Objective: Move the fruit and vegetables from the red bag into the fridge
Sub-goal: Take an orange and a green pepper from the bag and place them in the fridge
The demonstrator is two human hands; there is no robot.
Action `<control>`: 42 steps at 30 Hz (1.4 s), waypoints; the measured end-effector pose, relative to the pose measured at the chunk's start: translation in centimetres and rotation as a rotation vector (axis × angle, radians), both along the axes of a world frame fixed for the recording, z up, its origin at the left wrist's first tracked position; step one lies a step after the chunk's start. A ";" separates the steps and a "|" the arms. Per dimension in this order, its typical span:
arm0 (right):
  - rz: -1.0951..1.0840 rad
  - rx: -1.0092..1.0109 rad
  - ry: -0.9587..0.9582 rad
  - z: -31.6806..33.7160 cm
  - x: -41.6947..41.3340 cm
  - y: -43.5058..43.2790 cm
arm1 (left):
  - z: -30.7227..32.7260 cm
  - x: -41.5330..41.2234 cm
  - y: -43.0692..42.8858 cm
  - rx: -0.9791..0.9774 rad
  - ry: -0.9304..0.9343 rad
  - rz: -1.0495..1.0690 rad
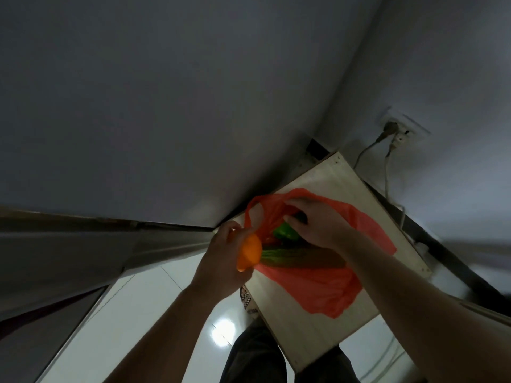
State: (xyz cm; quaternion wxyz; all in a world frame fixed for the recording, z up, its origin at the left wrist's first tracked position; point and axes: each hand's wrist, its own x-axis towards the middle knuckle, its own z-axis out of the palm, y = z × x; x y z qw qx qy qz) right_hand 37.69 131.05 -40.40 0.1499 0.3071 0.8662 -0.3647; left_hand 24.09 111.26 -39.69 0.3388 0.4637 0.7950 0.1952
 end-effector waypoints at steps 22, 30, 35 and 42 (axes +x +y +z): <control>0.196 0.035 0.031 -2.2 1.7 -8.9 | -0.4 -0.6 -5.2 -0.209 0.021 0.042; 0.276 0.070 0.068 -3.2 5.8 -7.7 | 0.1 0.2 -4.3 -0.150 0.030 0.091; 0.047 0.109 0.179 -1.5 8.7 -6.3 | 0.6 1.5 -3.0 -0.095 -0.013 0.132; -0.464 0.068 0.145 -0.9 7.5 -6.6 | 1.8 2.8 0.5 -0.012 -0.075 0.136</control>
